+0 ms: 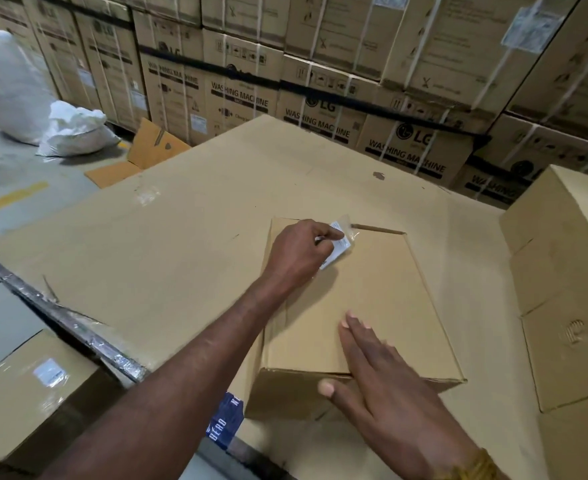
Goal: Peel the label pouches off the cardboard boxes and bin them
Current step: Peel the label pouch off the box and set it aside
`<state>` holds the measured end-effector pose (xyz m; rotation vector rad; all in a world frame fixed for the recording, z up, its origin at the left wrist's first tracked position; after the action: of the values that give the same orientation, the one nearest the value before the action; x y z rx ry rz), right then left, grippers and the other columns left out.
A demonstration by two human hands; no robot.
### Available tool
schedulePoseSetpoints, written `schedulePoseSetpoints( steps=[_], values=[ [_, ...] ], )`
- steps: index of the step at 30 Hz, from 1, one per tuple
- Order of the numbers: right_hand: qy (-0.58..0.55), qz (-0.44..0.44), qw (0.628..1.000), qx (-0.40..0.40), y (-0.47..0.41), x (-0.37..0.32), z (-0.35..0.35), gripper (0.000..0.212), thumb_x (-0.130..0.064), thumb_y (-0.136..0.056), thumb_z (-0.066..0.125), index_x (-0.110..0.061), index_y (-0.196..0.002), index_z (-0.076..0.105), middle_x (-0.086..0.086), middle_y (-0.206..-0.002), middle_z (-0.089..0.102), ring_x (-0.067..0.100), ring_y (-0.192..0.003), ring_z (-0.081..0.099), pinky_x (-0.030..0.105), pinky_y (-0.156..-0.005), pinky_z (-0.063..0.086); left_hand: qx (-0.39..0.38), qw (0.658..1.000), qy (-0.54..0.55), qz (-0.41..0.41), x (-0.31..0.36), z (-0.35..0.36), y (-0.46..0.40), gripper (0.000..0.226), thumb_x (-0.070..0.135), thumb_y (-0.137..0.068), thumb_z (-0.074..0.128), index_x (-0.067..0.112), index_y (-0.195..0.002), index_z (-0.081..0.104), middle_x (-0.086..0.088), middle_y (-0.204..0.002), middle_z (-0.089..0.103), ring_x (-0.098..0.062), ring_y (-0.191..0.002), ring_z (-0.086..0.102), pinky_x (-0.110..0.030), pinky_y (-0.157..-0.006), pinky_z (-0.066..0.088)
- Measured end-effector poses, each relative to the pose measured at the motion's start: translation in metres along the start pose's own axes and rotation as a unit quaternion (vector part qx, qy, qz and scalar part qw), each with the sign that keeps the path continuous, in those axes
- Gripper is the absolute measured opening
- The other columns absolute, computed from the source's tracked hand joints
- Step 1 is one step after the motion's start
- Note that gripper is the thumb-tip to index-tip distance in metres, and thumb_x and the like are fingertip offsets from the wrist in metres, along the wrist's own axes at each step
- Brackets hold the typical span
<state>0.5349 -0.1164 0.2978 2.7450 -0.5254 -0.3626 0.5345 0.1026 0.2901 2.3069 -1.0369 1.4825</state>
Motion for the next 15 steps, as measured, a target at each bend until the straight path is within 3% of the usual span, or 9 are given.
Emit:
schedulePoseSetpoints(
  steps=[4,7,9,11,15],
  values=[
    [-0.004,0.016,1.000,0.006,-0.029,0.008,-0.008,0.083,-0.073,-0.090,0.009,-0.029,-0.155,-0.020,-0.017,-0.157,-0.032,-0.001,-0.145,-0.023,0.024,-0.118,-0.011,-0.001,1.000,-0.008,0.004,0.002,0.003,-0.001,0.037,0.008,-0.088,0.052,0.025,-0.109,0.077,0.009,-0.121,0.070,-0.007,-0.106,0.063,-0.019,-0.077,0.044],
    [-0.002,0.029,0.998,0.047,-0.069,0.013,-0.016,0.084,-0.069,-0.095,0.014,-0.020,-0.157,-0.013,-0.003,-0.164,-0.022,0.010,-0.151,-0.016,0.032,-0.123,-0.006,0.002,1.000,-0.012,0.006,0.002,0.003,-0.002,0.036,0.008,-0.089,0.053,0.025,-0.109,0.077,0.009,-0.121,0.071,-0.008,-0.103,0.064,-0.009,-0.069,0.039],
    [0.004,0.035,0.998,0.052,-0.079,0.011,-0.017,0.085,-0.069,-0.096,0.014,-0.017,-0.157,-0.013,0.000,-0.164,-0.021,0.013,-0.151,-0.015,0.035,-0.124,-0.005,0.005,1.000,-0.011,0.006,0.003,0.002,-0.002,0.036,0.008,-0.089,0.053,0.024,-0.110,0.077,0.008,-0.122,0.070,-0.008,-0.106,0.063,-0.008,-0.072,0.040],
    [0.008,0.017,0.999,0.050,-0.064,0.003,-0.011,0.087,-0.072,-0.093,0.013,-0.019,-0.156,-0.016,-0.003,-0.162,-0.026,0.011,-0.150,-0.019,0.031,-0.122,-0.008,0.004,1.000,-0.009,0.004,0.003,0.000,-0.001,0.036,0.007,-0.089,0.052,0.023,-0.111,0.077,0.007,-0.123,0.070,-0.007,-0.110,0.062,-0.010,-0.077,0.040],
    [0.006,-0.018,1.000,0.022,-0.017,0.002,0.002,0.088,-0.077,-0.084,0.003,-0.029,-0.153,-0.023,-0.017,-0.154,-0.037,0.000,-0.144,-0.028,0.024,-0.117,-0.014,0.006,1.000,-0.001,-0.002,0.001,0.001,0.000,0.037,0.008,-0.089,0.051,0.024,-0.110,0.077,0.009,-0.121,0.070,-0.007,-0.110,0.061,-0.003,-0.073,0.037]
  ],
)
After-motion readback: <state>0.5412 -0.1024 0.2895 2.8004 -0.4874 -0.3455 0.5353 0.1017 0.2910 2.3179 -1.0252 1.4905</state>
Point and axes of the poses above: each hand's wrist, its own y-axis away from the middle knuckle, its own z-axis out of the palm, x = y × z, the point moved 3 cm from there along -y, towards the middle knuckle
